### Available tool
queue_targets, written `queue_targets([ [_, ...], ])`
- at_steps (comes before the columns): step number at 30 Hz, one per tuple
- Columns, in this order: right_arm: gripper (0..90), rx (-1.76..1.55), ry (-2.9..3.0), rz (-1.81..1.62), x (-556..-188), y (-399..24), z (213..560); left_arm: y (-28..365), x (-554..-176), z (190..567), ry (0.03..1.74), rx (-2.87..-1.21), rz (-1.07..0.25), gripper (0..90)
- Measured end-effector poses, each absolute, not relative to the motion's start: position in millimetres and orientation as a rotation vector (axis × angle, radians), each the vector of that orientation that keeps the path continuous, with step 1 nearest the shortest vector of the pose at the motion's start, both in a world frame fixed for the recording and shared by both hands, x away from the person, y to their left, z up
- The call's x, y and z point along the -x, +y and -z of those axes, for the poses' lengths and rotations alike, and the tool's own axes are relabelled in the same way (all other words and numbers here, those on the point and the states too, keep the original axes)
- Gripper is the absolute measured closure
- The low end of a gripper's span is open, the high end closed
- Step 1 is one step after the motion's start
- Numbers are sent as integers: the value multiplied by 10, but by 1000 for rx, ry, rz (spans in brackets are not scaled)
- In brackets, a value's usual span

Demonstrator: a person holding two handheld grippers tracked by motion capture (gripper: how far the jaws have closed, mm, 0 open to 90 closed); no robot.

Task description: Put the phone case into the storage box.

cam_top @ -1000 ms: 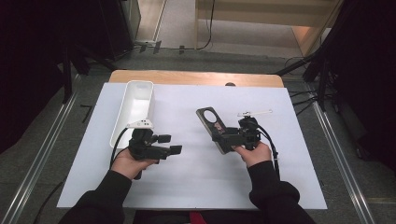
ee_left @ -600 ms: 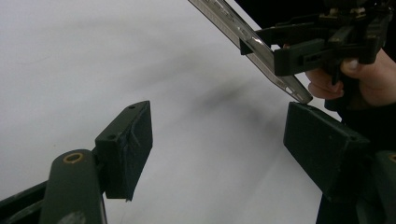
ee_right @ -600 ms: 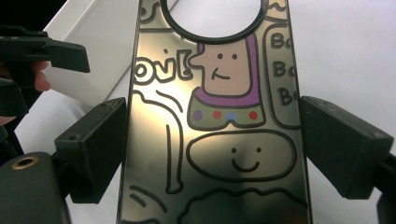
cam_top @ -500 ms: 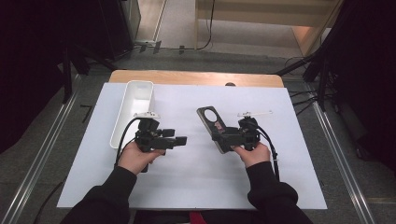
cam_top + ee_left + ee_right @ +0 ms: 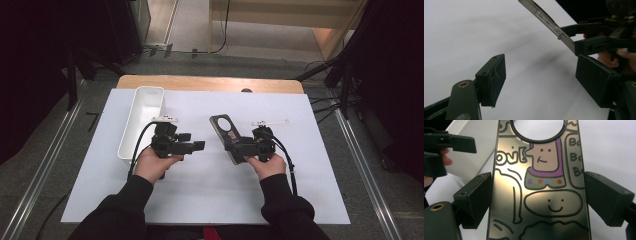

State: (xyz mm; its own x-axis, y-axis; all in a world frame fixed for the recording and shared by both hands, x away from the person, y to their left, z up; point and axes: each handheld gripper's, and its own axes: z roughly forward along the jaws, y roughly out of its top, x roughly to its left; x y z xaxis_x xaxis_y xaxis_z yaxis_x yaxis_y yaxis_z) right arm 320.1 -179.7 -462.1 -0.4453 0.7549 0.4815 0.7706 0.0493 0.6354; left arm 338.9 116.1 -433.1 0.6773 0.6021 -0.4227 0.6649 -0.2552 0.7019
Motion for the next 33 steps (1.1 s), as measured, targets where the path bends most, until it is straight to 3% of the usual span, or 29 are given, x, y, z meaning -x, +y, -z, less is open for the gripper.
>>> queue_targets([
  [33,108,1761,-2175,1449,-3114,-1697,4755,928,-3688,4221,1091,-1906,122,242],
])
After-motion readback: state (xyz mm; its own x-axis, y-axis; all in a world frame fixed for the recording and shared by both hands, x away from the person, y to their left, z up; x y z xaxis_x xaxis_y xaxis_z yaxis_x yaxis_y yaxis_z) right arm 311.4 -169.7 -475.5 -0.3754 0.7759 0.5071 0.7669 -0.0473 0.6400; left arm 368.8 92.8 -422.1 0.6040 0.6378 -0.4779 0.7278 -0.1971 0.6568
